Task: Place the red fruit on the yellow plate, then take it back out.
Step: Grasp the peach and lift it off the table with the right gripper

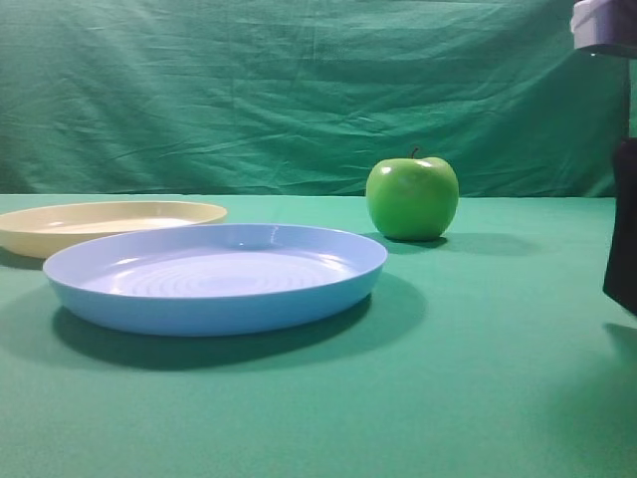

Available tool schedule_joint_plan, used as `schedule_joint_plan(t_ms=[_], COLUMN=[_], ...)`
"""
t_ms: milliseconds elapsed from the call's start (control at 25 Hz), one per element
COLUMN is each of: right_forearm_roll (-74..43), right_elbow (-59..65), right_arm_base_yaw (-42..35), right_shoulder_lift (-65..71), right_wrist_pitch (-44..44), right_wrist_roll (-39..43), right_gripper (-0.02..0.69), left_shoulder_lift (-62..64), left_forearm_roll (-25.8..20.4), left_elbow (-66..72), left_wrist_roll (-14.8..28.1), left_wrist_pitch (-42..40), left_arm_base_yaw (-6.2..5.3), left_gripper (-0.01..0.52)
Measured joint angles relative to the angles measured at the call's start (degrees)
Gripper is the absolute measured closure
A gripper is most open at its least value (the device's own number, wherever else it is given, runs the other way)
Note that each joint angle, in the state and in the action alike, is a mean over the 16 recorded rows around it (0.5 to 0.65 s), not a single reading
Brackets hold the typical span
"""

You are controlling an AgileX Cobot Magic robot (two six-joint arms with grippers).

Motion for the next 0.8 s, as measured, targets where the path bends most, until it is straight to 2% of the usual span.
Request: schedule_joint_plan(t_ms=[240, 440, 560, 800], right_forearm_roll=[-0.2, -0.4, -0.2, 0.4], right_elbow=[-1.0, -5.5, -10.3, -24.2], right_arm_base_yaw=[0.0, 0.1, 0.6, 4.0], right_shoulder_lift=[0.8, 0.9, 1.0, 2.6], right_wrist_pitch=[0.3, 4.0, 7.0, 12.1], right_wrist_roll=[-0.2, -0.3, -0.4, -0.5], right_gripper=[0.267, 0.397, 0.437, 0.444], left_shoulder_lift=[0.0, 0.0, 0.0, 0.0], left_forearm_roll=[0.0, 0.0, 0.0, 0.0], left_elbow=[0.0, 0.0, 0.0, 0.0], left_wrist_roll=[0.0, 0.0, 0.0, 0.0], left_wrist_pitch=[0.0, 0.0, 0.0, 0.0], left_arm_base_yaw=[0.00, 0.00, 0.00, 0.00], left_gripper=[0.514, 0.514, 0.514, 0.514])
